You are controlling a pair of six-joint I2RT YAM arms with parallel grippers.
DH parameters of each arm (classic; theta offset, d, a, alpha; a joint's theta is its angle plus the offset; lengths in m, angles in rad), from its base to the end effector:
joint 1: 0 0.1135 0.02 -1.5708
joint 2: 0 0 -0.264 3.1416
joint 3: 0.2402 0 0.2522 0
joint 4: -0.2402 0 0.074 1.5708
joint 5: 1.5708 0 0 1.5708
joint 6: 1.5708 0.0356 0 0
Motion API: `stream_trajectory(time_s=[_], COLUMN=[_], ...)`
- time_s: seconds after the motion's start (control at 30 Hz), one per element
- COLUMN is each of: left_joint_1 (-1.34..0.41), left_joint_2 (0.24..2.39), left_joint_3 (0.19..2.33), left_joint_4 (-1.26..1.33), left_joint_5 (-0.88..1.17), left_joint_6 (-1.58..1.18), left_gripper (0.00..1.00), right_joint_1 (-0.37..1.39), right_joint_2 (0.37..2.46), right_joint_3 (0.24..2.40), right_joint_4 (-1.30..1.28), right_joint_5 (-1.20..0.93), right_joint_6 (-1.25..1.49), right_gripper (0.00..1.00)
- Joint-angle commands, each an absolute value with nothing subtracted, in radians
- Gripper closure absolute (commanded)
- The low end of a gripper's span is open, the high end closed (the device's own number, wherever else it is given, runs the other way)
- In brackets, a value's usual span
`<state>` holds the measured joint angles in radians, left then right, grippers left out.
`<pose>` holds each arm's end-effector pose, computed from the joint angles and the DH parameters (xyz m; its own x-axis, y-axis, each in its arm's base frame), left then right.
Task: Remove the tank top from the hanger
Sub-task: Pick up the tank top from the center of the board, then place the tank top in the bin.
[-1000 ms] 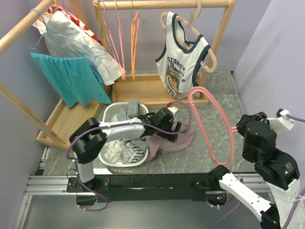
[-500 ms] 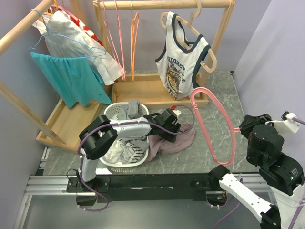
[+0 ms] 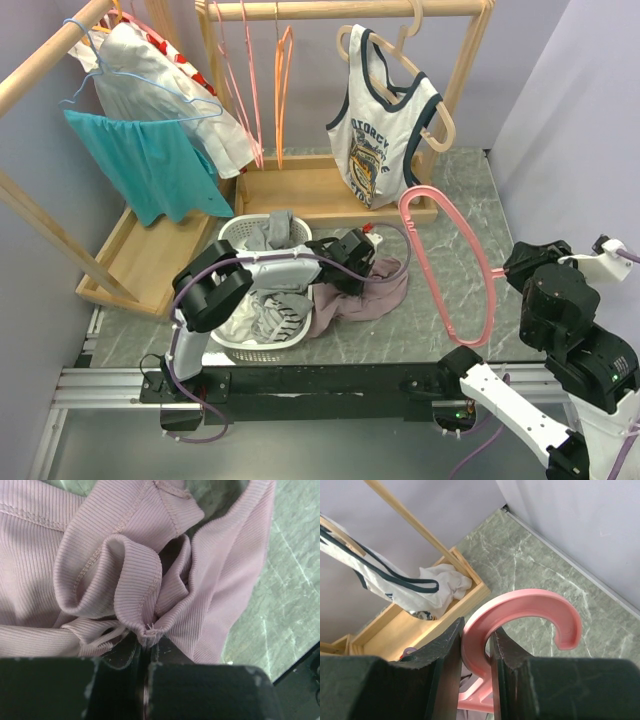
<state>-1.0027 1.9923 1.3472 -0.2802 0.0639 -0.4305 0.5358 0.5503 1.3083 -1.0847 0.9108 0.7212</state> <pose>0.2271 -0.3601 0.1676 -0.7502 0.4013 -0.5254 0.6039 0.7395 -0.2974 0.0336 -0.0128 0.4328 0.0109 0.4773 -0.8787 0.4303 0.7910 0.4350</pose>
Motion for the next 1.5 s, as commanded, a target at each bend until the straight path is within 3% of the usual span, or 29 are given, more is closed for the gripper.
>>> stream_trajectory(time_s=[0.0, 0.23, 0.53, 0.73, 1.0, 1.47], left_joint_1=[-0.994, -0.968, -0.936, -0.887, -0.887, -0.887], left_joint_2=[1.901, 1.685, 1.438, 1.260, 1.062, 0.920], left_joint_3=[1.439, 1.591, 1.799, 1.741, 1.687, 1.218], left_joint_4=[-0.317, -0.434, -0.594, -0.659, -0.719, -0.704], left_joint_5=[0.068, 0.003, -0.303, -0.500, -0.569, -0.474], left_joint_6=[-0.403, -0.368, -0.288, -0.288, -0.356, -0.569], left_gripper=[0.99, 0.99, 0.99, 0.99, 0.99, 0.99], right_joint_1=[0.529, 0.528, 0.529, 0.529, 0.529, 0.529], right_joint_2=[0.546, 0.512, 0.511, 0.522, 0.566, 0.640], right_joint_3=[1.336, 1.293, 1.243, 1.223, 1.195, 1.192], right_joint_4=[-1.065, -1.058, -1.023, -0.979, -0.913, -0.828], right_joint_5=[0.974, 1.034, 0.989, 0.959, 0.905, 0.795], right_joint_6=[0.738, 0.752, 0.759, 0.742, 0.723, 0.683], right_gripper=[0.98, 0.98, 0.98, 0.98, 0.98, 0.98])
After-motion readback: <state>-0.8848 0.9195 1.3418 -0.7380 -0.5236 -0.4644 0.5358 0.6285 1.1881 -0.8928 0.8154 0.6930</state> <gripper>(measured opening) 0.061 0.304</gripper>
